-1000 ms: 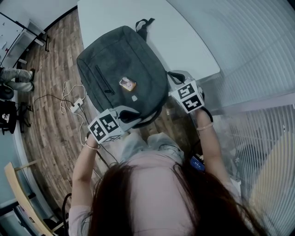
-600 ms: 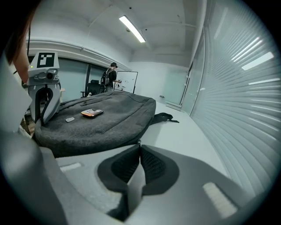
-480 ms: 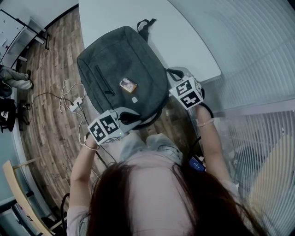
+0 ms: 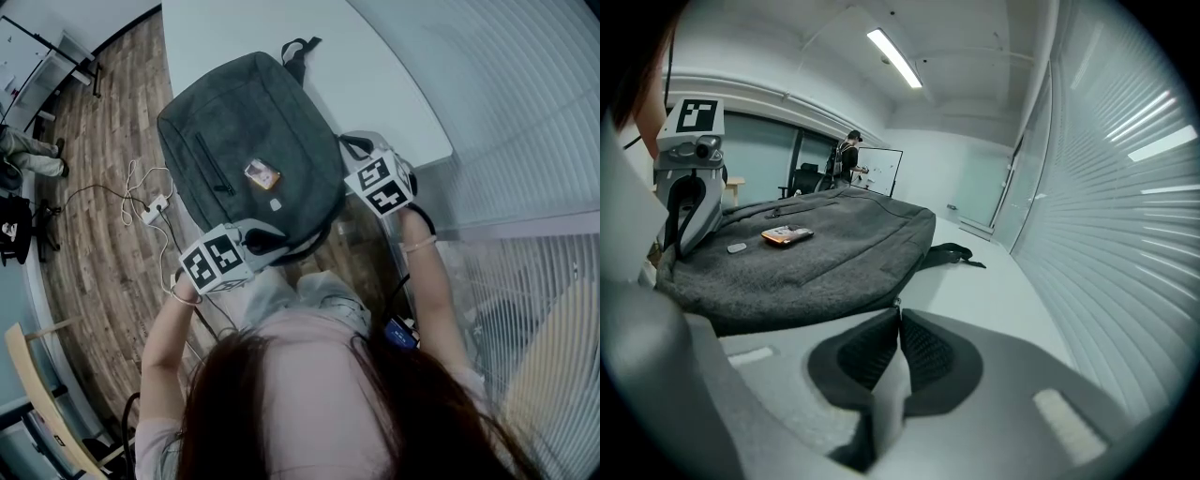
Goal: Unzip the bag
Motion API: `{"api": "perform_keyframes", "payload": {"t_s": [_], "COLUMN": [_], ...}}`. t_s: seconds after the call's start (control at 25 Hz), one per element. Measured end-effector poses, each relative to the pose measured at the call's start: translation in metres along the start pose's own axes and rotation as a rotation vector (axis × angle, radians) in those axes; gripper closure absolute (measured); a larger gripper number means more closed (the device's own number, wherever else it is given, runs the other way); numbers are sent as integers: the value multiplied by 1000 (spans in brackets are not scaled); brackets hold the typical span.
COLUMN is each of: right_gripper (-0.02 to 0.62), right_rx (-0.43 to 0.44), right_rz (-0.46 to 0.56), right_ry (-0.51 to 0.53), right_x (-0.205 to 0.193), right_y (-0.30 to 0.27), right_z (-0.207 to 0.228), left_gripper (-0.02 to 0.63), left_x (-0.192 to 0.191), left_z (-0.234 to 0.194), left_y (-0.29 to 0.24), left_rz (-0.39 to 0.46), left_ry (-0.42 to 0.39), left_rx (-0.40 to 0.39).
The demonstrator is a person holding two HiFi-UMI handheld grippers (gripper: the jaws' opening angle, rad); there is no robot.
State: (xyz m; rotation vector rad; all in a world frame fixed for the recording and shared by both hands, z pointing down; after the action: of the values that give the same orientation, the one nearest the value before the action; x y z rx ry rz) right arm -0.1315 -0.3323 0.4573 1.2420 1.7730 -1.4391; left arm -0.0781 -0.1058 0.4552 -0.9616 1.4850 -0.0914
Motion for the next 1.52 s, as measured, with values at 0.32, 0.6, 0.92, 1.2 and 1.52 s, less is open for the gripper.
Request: {"api": "perform_keyframes", "payload": {"t_s": [0.32, 0.6, 0.92, 1.2, 1.52], "right_gripper": [581, 580, 578, 575, 575], "right_rx": [20, 46, 54, 52, 47], "right_rz": [10, 15, 8, -8, -12], "right_ry": [65, 30, 33, 56, 70], "right_x": [6, 7, 11, 13, 17], "right_y": [-12, -21, -29, -36, -45], "right_z": [7, 11, 15, 20, 24], "left_gripper": [561, 563, 563, 565, 566], "left_x": [-1, -1, -1, -1, -2], "left_z": [-2, -2, -2, -2, -4], "left_y": [0, 0, -1, -1, -2], "left_rz": [-10, -16, -19, -18, -20], "left_ry": [12, 20, 26, 28, 28], "left_rx": [-17, -29, -39, -46, -49]}}
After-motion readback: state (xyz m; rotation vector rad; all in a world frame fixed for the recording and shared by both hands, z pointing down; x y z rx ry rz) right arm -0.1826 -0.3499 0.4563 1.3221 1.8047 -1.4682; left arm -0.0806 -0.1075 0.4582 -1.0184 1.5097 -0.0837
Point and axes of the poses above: the fingertips, and each gripper's own axes: y backward along the fingers, z to its right, x out of its top, the point moved 3 cm from there along y, backward along the fingers, and after that the axes turned 6 degrees about z, right-handed, at the moved point
